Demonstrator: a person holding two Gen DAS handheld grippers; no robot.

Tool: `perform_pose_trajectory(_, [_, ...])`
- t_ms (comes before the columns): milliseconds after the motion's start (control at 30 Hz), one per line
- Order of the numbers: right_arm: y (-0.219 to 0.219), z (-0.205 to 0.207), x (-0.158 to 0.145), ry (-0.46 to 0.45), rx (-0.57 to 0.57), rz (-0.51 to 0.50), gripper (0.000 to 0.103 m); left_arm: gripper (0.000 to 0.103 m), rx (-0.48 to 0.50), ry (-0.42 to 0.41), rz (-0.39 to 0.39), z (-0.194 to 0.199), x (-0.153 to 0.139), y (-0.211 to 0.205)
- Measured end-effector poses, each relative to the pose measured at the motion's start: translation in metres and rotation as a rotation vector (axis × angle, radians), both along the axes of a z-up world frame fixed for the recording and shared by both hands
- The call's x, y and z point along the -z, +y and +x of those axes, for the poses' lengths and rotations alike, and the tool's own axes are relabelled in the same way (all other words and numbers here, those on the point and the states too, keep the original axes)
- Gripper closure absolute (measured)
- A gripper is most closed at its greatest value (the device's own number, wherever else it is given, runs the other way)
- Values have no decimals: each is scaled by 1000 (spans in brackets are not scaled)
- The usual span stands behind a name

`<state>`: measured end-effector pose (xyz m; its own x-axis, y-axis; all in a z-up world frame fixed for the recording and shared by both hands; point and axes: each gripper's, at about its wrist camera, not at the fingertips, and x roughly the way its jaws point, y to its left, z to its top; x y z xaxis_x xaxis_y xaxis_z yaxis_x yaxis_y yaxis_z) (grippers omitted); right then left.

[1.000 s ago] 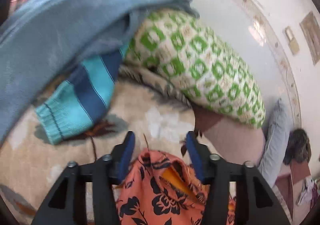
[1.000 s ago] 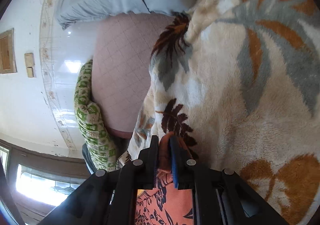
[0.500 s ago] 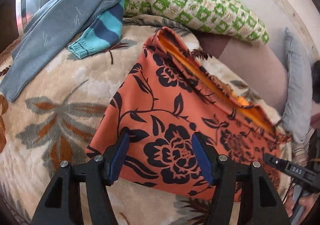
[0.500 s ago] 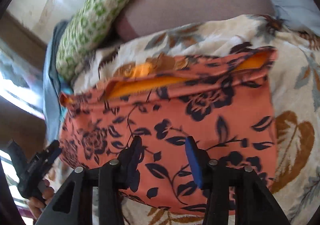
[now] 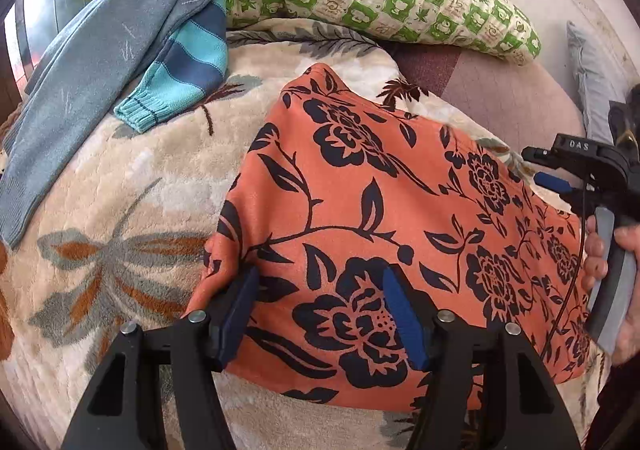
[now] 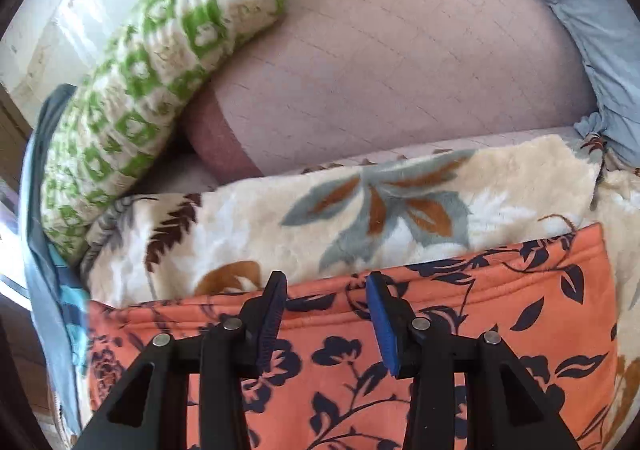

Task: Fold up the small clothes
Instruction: 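Release the folded blouse and smooth it flat with both grippers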

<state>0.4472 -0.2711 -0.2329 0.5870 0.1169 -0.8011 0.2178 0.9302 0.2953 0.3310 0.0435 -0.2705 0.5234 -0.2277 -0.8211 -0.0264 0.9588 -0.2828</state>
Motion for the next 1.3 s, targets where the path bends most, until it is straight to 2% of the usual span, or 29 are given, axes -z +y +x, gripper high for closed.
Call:
perform_pose_trajectory(67, [28,-12,-2,15,-104,9,59,38,-15,-4,-17,-2,-4,6])
perform_pose_trajectory(233, [110,-30,16,72,-294,19,58,38,-49,-37,33,-14,-15,18])
perform_pose_trajectory(333, [147,-25,51,162,-336,-121,54,38,-39,5,34,-8,-5,19])
perform_pose_trajectory(367, [153,-28,48,119,-341,-174,52,38,-24,15,57,-6,-1,16])
perform_pose_trajectory(400, [158,-30,44,121,-352,-197,50,38,-6,17,88,-5,2,12])
perform_pose_trajectory(467, [153,-36,34,129,-347,-153,50,38,10,18,131,-5,1,5])
perform_pose_trajectory(533, [142,-54,17,68,-328,-80,50,38,-6,12,116,-7,-5,7])
perform_pose_trajectory(600, [139,-82,4,23,-309,-97,50,38,-18,-7,111,-10,-11,9])
perform_pose_trajectory(667, [137,-115,-2,-15,-293,-137,50,38,-25,-46,158,-15,-18,6])
perform_pose_trajectory(733, [131,-143,0,-26,-236,-194,53,35,-36,-92,234,-20,-24,0])
perform_pose_trajectory(800, [115,-170,3,-39,-139,-253,68,29,-29,-130,283,-24,-27,-8])
perform_pose_trajectory(867, [84,-187,10,-28,-13,-194,69,24,-8,-150,322,-27,-26,-18])
perform_pose_trajectory(900, [70,-188,18,8,25,-151,69,22,11,-153,341,-28,-23,-24])
perform_pose_trajectory(967, [53,-179,39,103,22,-130,71,19,61,-114,380,-24,-11,-37])
perform_pose_trajectory(1033, [46,-178,39,86,6,-98,71,19,83,-51,400,-20,4,-43])
perform_pose_trajectory(1133, [40,-177,39,84,17,-65,71,11,72,-76,427,-19,9,-45])
perform_pose_trajectory(1233, [39,-177,37,88,10,-77,71,8,50,-70,389,-14,12,-42])
perform_pose_trajectory(1300, [43,-177,39,92,7,-79,70,4,52,-81,394,-14,14,-43])
